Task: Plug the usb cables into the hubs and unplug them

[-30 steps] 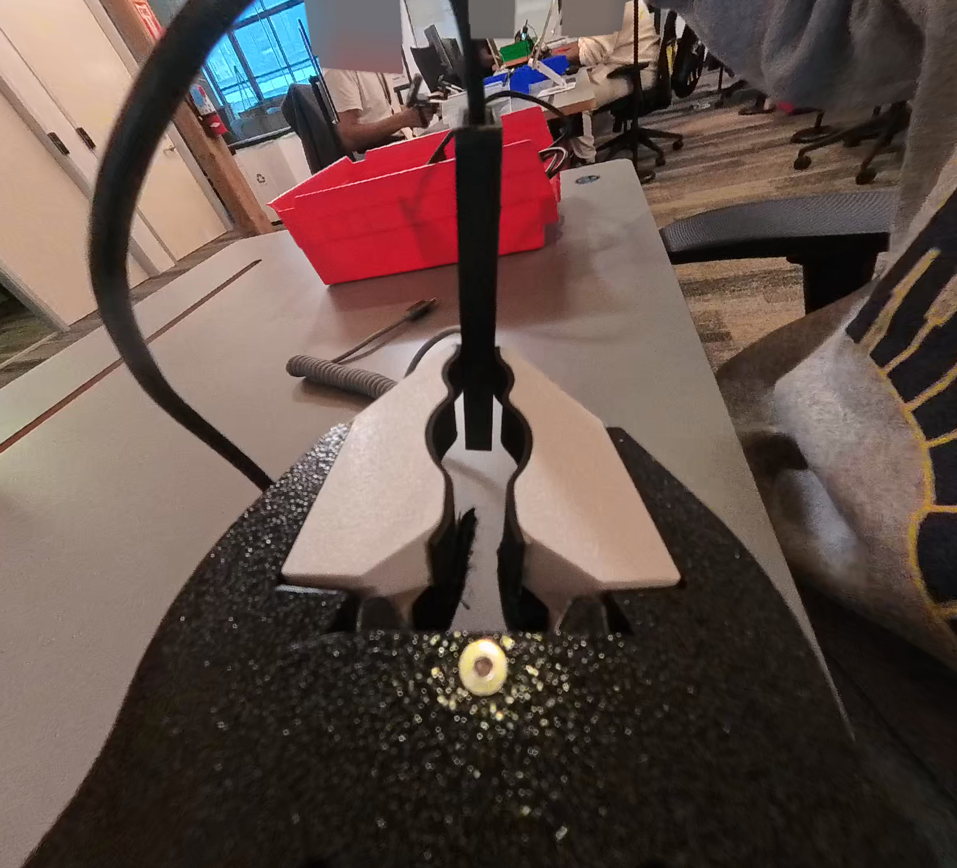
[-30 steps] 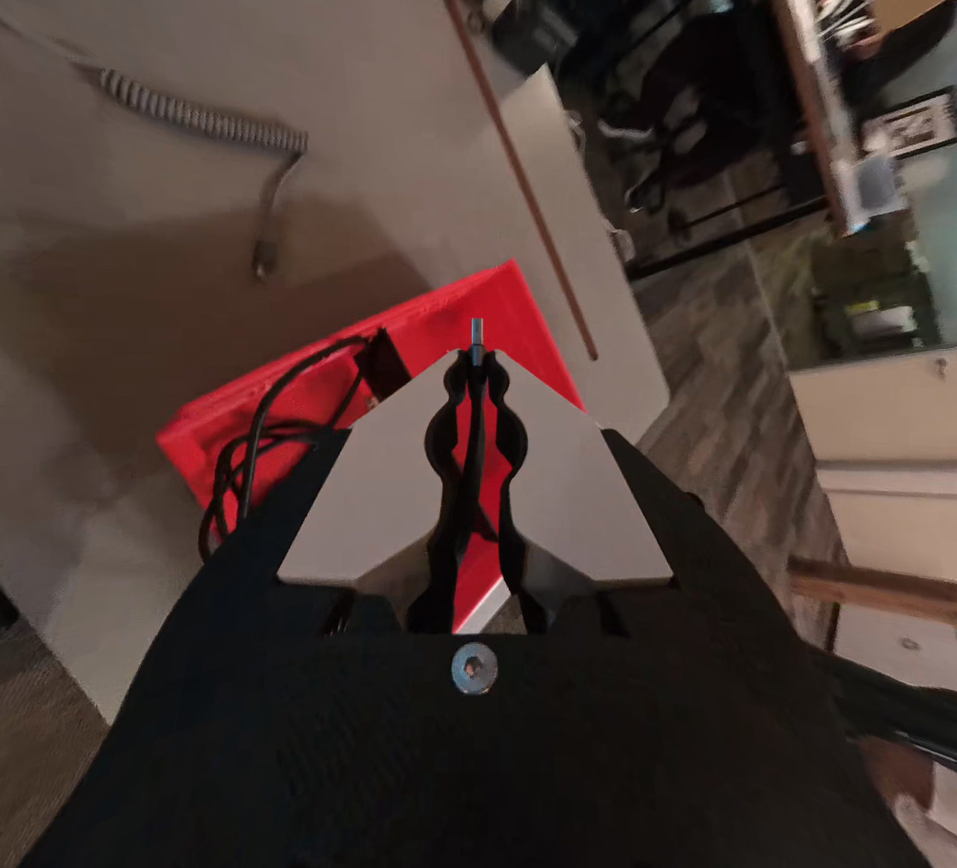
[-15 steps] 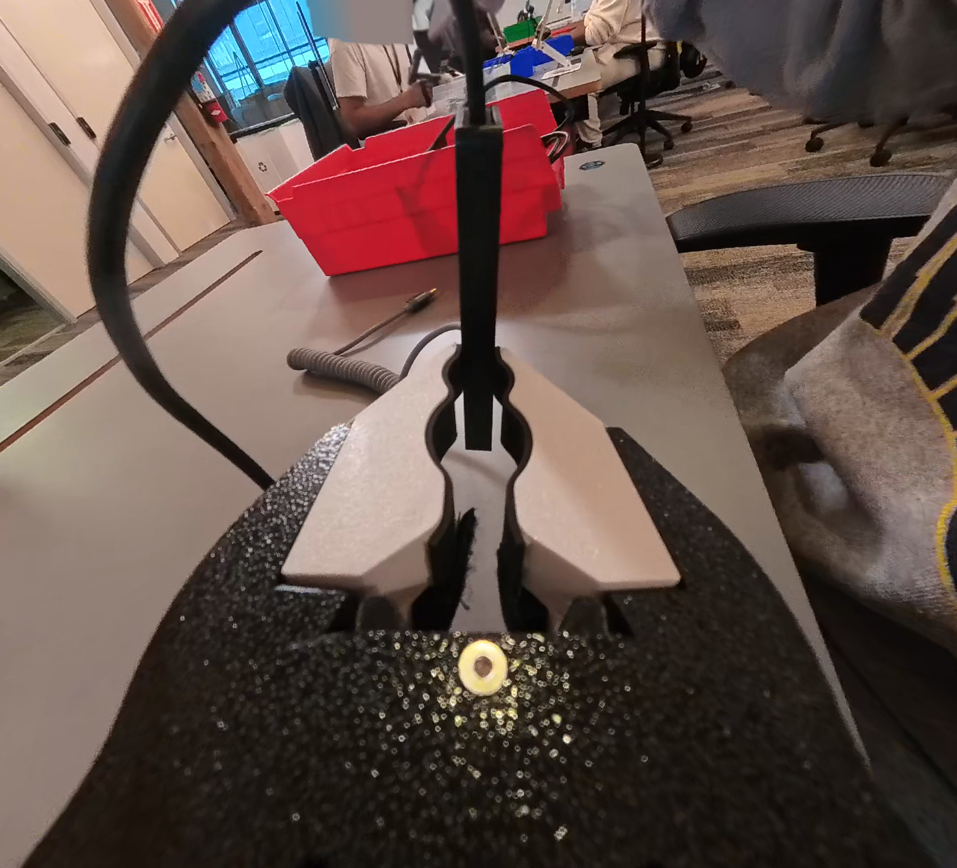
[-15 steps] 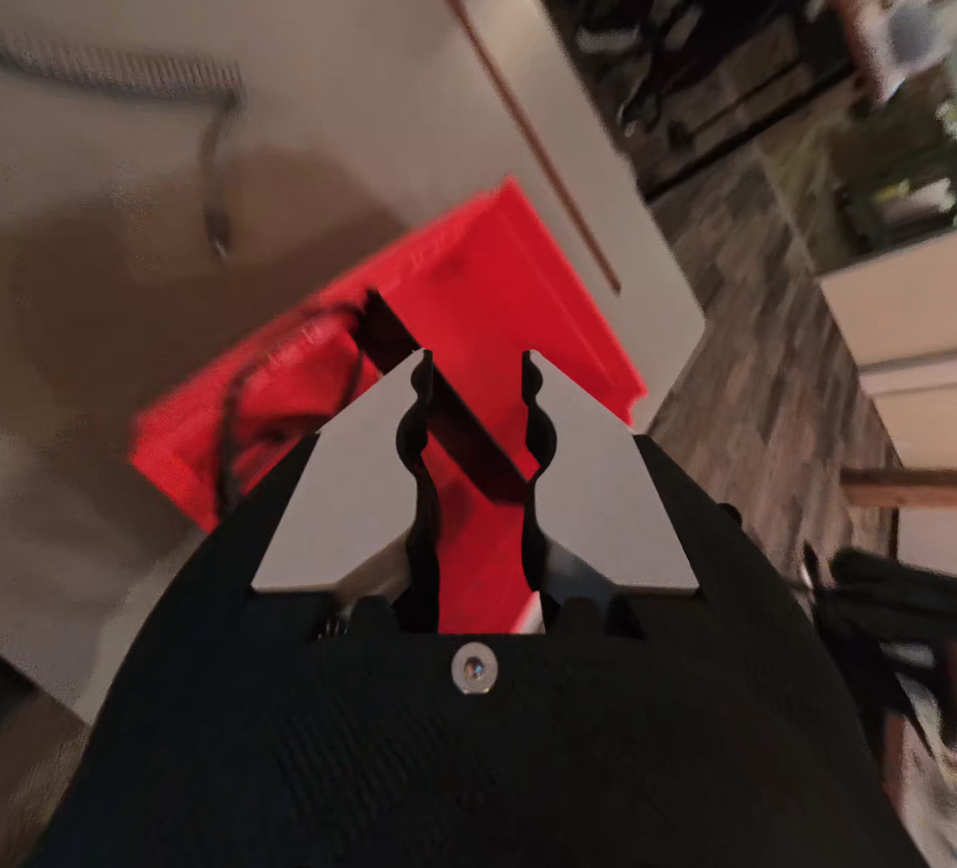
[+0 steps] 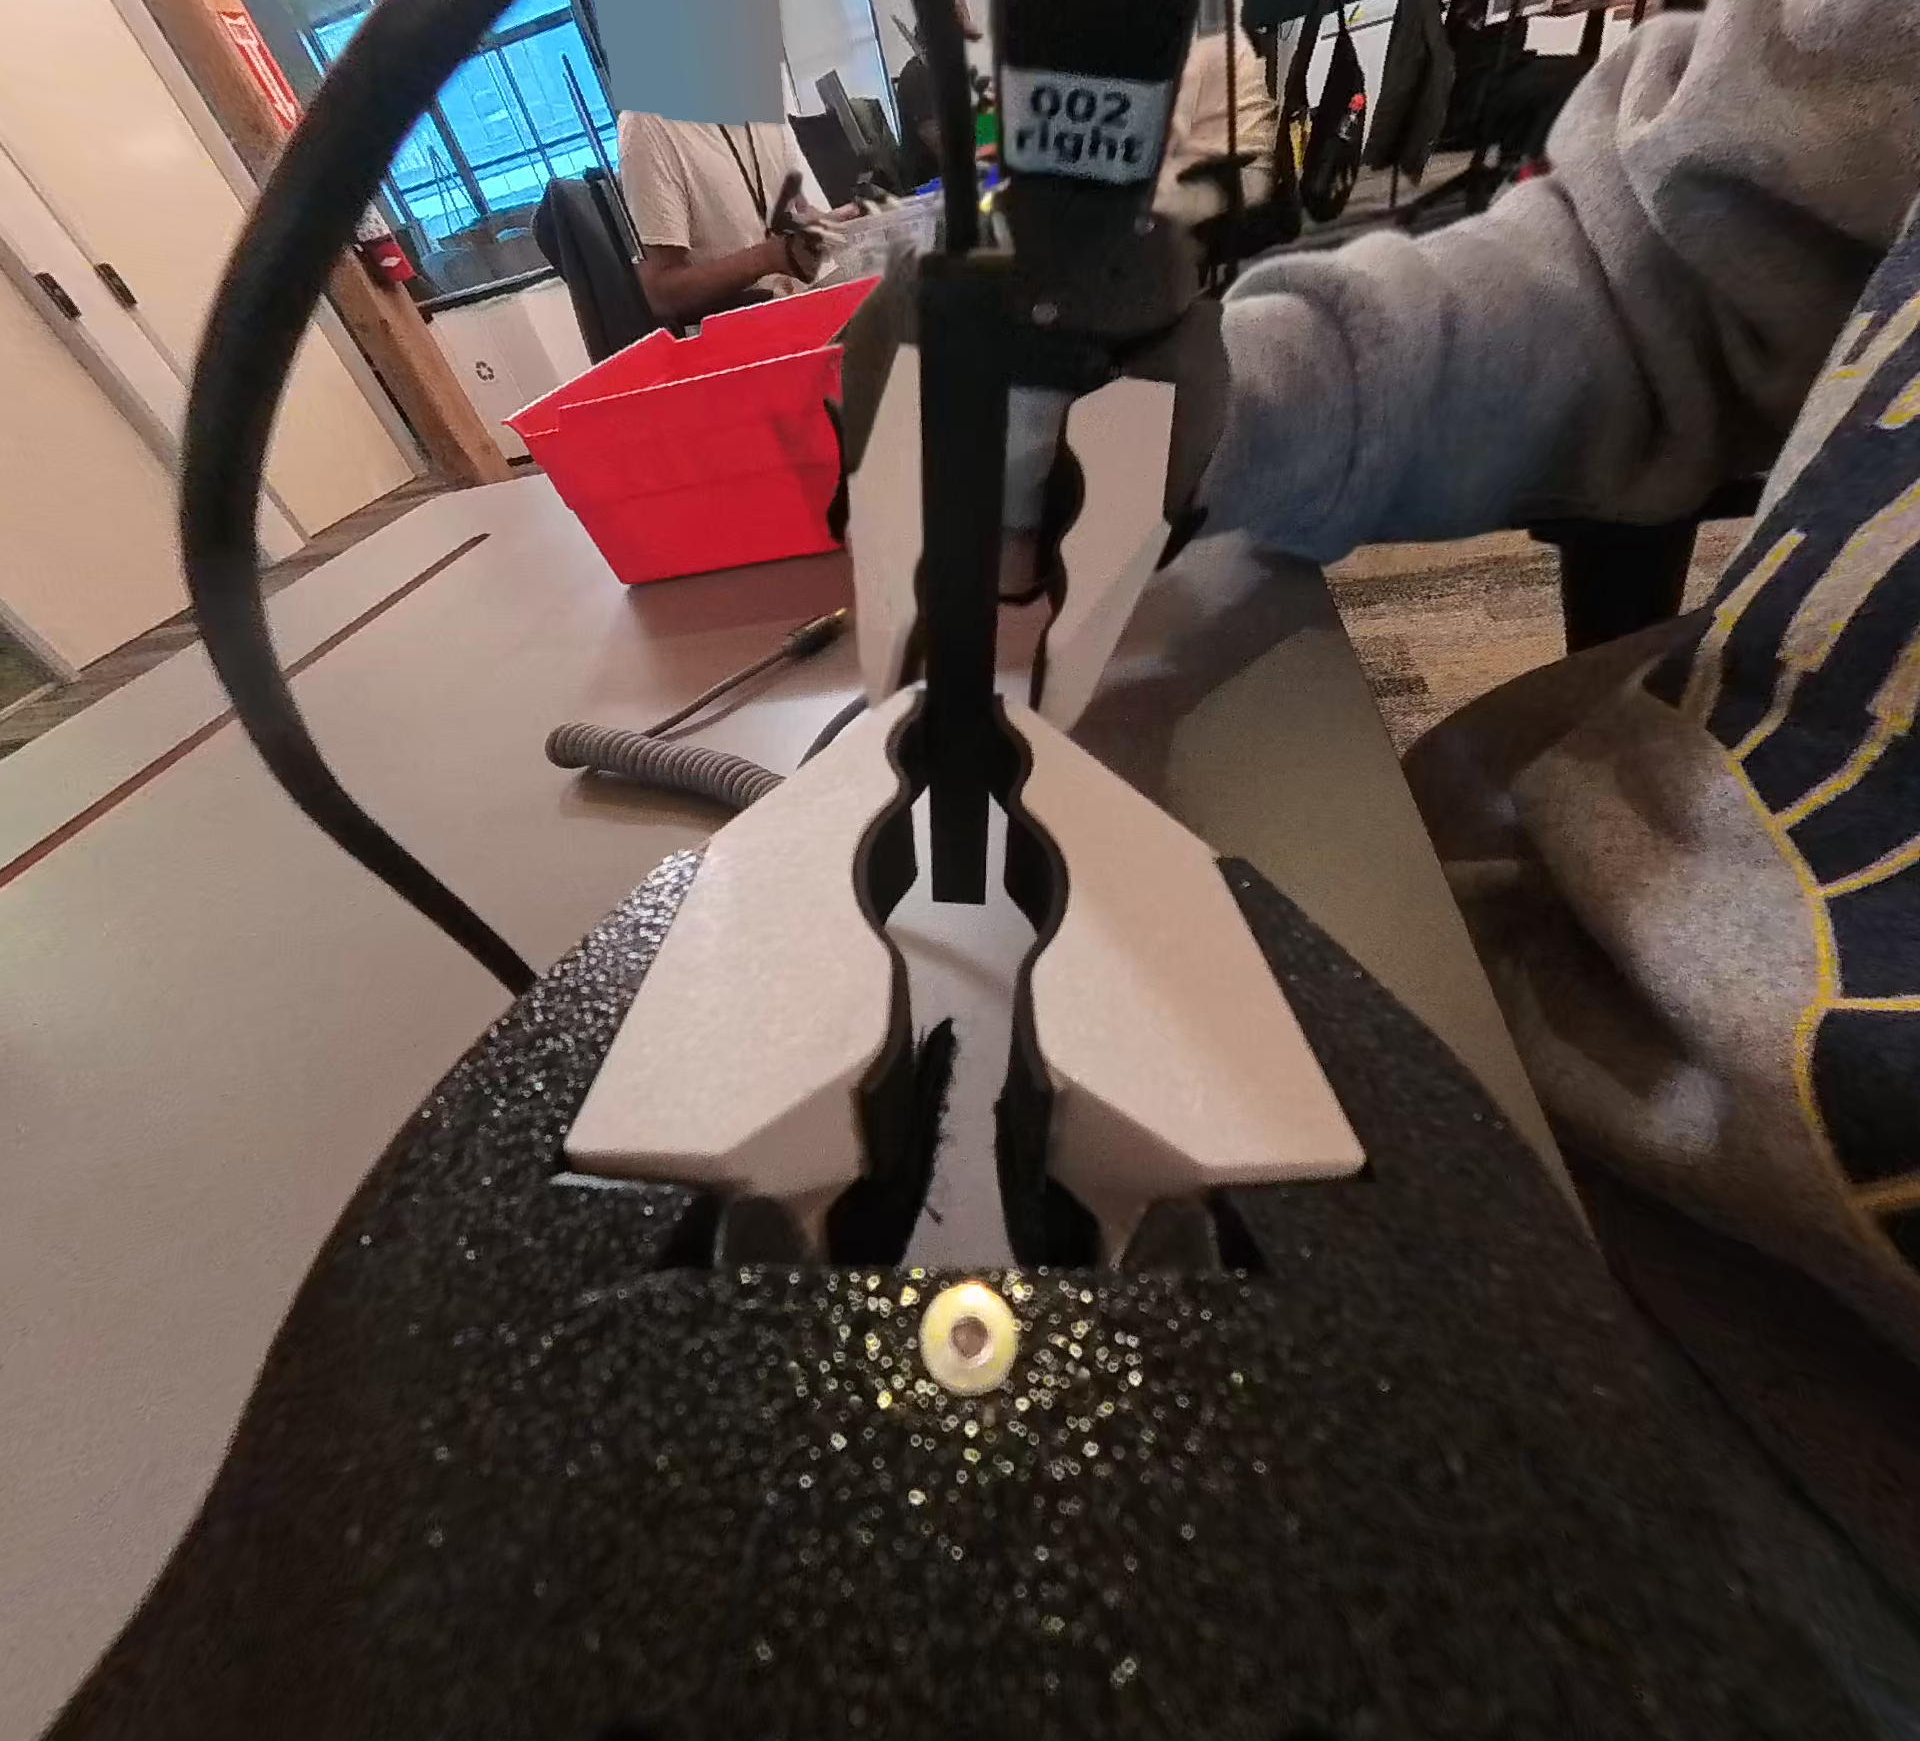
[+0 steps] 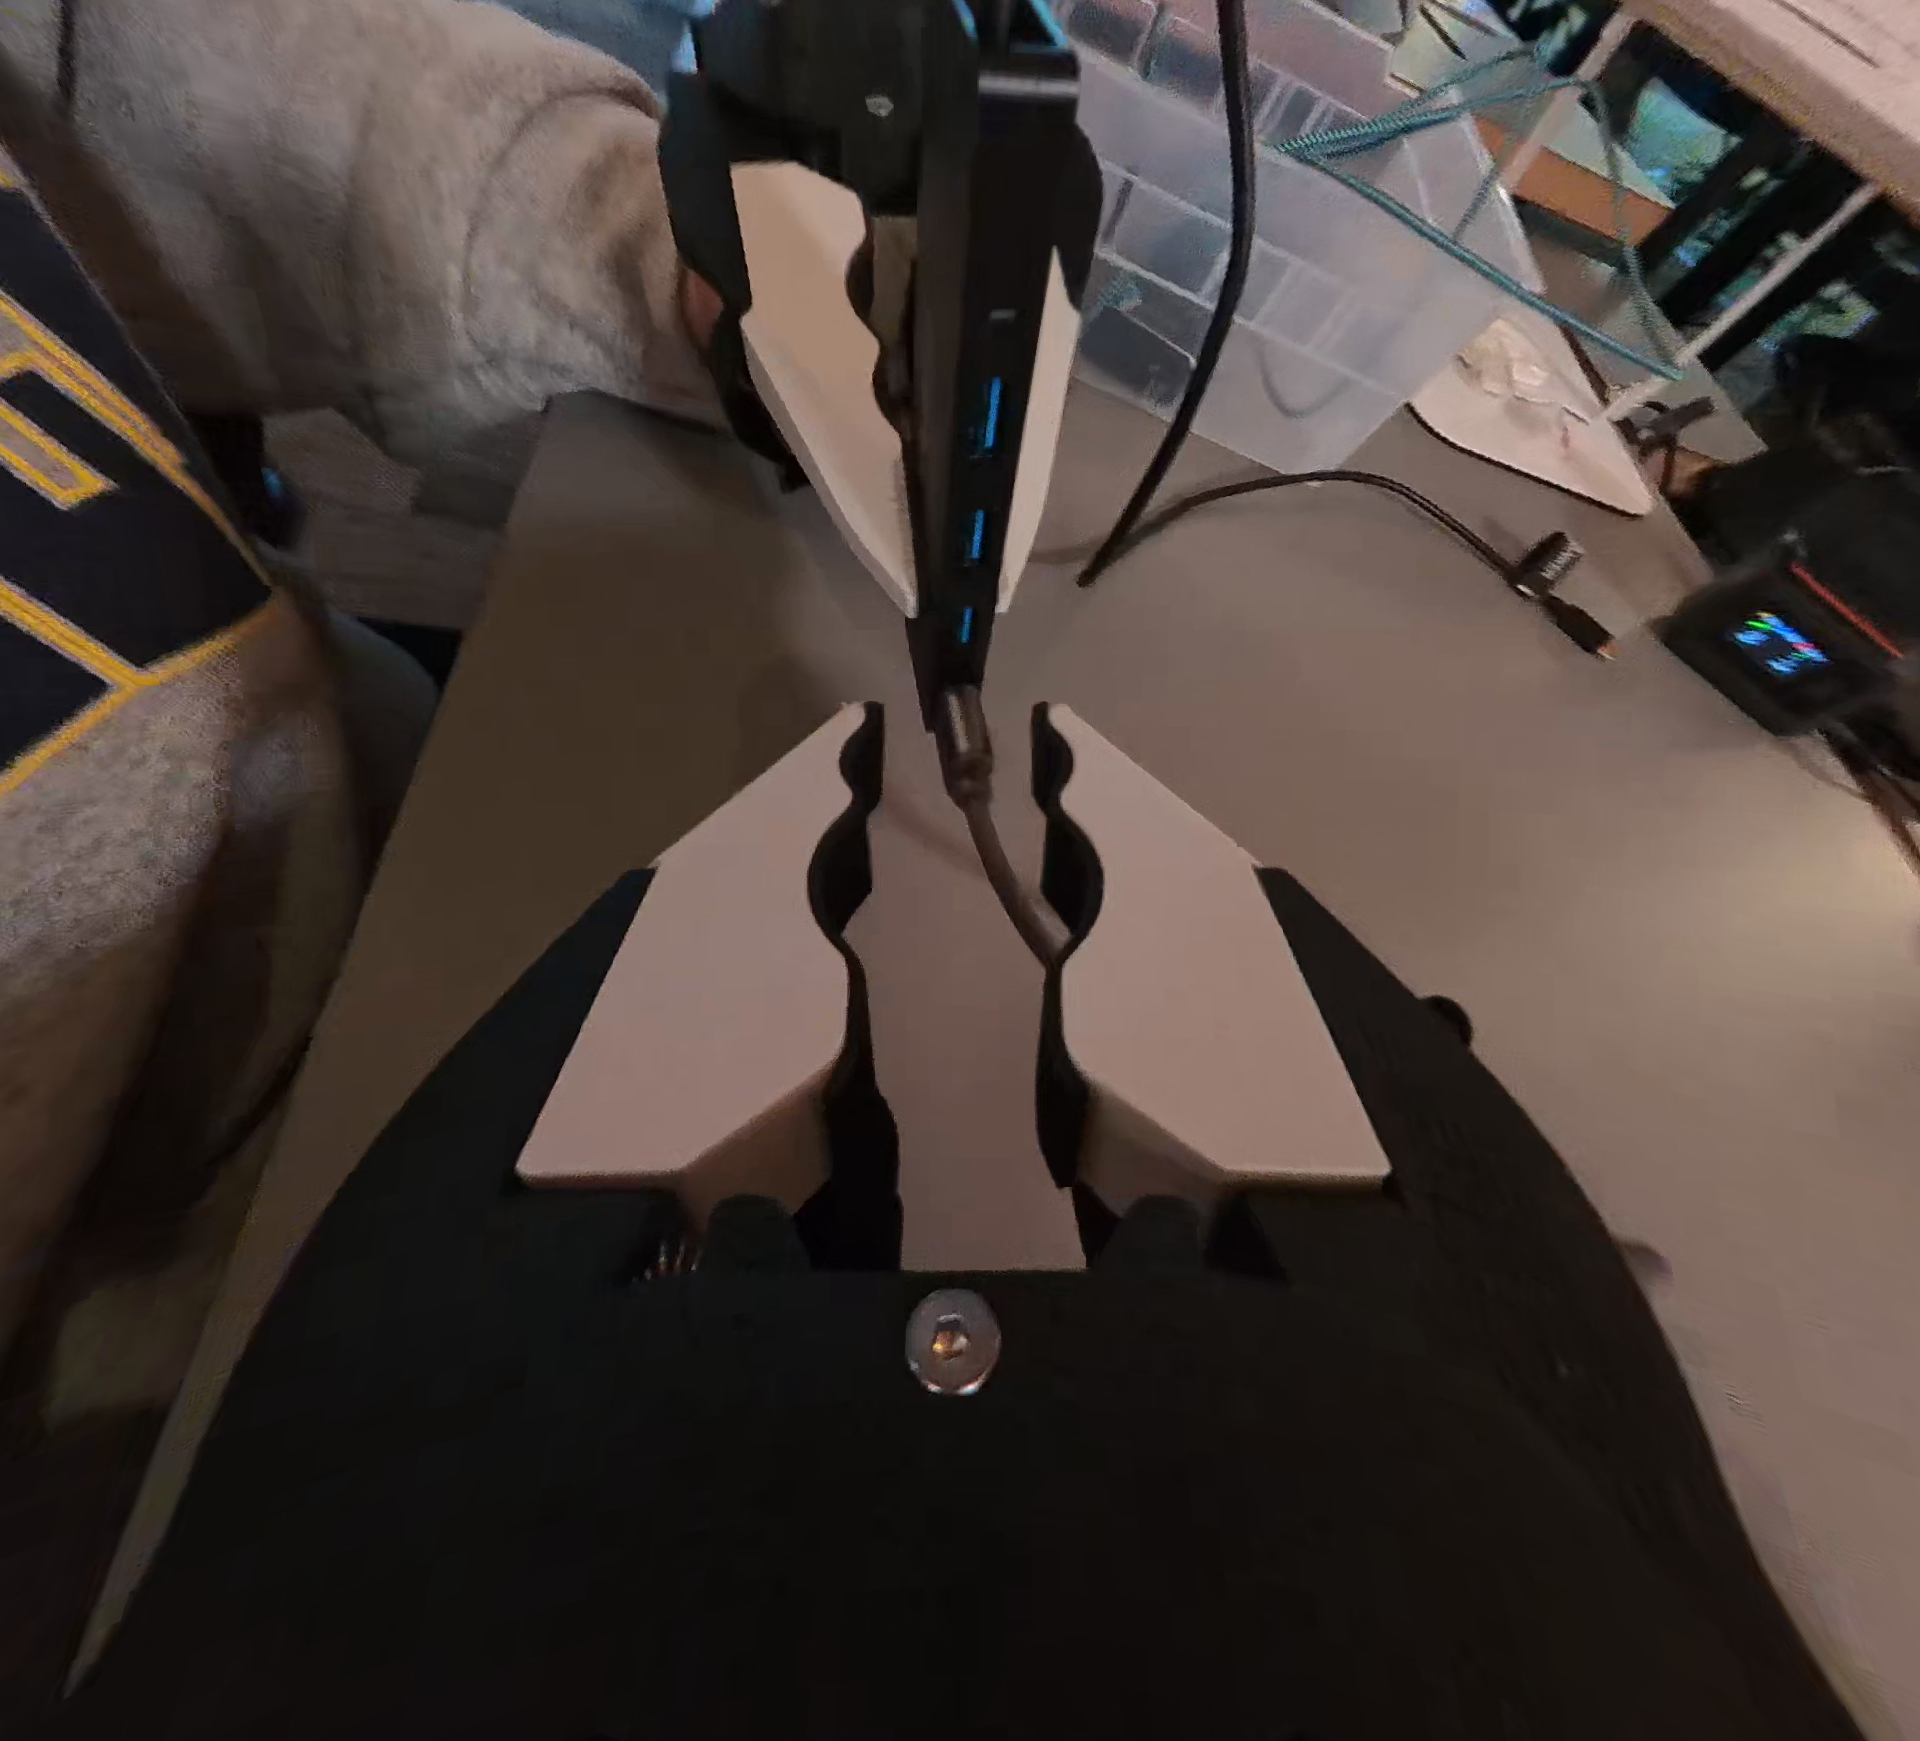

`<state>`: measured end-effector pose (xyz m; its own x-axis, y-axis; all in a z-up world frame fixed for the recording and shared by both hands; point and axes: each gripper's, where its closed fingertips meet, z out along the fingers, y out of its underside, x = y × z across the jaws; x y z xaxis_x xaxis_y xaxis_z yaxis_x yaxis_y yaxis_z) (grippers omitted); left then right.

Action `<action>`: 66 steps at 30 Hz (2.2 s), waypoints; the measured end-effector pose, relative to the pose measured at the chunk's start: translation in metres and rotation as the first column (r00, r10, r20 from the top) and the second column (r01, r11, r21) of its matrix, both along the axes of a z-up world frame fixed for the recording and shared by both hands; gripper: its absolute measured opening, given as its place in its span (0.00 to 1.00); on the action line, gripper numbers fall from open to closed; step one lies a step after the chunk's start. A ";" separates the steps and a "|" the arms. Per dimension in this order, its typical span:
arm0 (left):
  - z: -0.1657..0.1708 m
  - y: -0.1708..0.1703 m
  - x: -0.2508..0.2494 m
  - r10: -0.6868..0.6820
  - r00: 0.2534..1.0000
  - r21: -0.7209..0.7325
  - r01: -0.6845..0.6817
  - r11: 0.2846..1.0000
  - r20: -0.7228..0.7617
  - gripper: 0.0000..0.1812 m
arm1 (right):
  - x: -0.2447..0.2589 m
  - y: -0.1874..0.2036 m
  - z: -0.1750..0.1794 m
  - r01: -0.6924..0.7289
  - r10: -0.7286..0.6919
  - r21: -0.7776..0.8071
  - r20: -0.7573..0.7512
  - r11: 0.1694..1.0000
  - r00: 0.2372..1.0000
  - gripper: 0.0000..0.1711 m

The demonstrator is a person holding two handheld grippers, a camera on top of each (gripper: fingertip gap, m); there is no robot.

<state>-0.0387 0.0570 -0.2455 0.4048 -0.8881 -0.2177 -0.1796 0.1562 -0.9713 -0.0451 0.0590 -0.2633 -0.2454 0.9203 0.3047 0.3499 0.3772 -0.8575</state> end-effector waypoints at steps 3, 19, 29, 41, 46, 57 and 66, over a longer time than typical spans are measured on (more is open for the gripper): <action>0.000 -0.001 0.000 -0.014 1.000 -0.008 0.014 1.000 0.000 0.04 | -0.003 -0.003 -0.001 -0.036 0.033 -0.101 -0.026 0.994 0.999 0.05; -0.015 -0.007 0.009 -0.054 0.994 -0.030 0.051 0.998 -0.098 0.11 | 0.004 -0.005 -0.007 -0.066 0.059 -0.144 -0.050 0.987 0.997 0.04; -0.021 -0.009 0.011 -0.056 0.988 -0.032 0.052 0.998 -0.145 0.05 | 0.006 -0.010 -0.006 -0.086 0.070 -0.199 -0.088 0.976 0.994 0.04; -0.007 -0.011 -0.014 -0.053 0.998 -0.113 0.050 0.992 -0.017 0.05 | 0.082 0.019 0.023 0.151 -0.158 -0.102 -0.066 0.983 0.985 0.04; -0.002 -0.008 -0.015 -0.021 1.000 -0.072 0.021 0.997 0.007 0.05 | 0.093 0.022 0.063 0.297 -0.290 0.071 -0.092 0.952 0.952 0.04; -0.018 -0.008 -0.006 0.008 0.992 -0.020 -0.011 1.000 -0.129 0.05 | 0.136 0.079 0.303 0.470 -0.396 0.358 -0.262 0.807 0.880 0.04; -0.018 -0.008 -0.006 0.007 0.992 -0.024 -0.010 1.000 -0.125 0.05 | 0.211 0.110 0.404 0.653 -0.559 0.437 -0.339 0.618 0.756 0.04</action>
<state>-0.0450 0.0492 -0.2633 0.3837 -0.8902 -0.2454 -0.3013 0.1305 -0.9446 0.1658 0.1691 0.1407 0.4051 0.5381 0.7392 0.5406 0.5111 -0.6683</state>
